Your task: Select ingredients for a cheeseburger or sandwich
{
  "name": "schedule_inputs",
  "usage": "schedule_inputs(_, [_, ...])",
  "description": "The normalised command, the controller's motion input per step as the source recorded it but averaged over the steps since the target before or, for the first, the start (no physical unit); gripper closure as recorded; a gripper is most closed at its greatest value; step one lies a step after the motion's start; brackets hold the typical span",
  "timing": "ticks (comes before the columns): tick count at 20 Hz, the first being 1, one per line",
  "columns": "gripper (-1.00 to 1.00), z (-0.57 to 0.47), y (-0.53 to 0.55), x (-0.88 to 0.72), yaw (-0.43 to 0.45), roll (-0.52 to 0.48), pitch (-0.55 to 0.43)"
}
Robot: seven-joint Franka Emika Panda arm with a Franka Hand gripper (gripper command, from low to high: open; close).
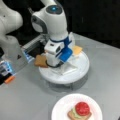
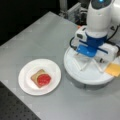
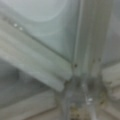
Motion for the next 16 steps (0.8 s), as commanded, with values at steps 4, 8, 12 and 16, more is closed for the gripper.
schedule_inputs(4, [-1.0, -0.11, 0.03, -0.08, 0.188, -0.08, -0.137])
schedule_inputs(8, [-1.0, -0.02, -0.02, -0.07, 0.375, -0.155, -0.102])
schedule_inputs(12, [-1.0, 0.02, -0.02, -0.05, 0.486, -0.179, -0.073])
schedule_inputs(16, [-1.0, 0.01, 0.01, -0.03, 0.543, -0.035, -0.012])
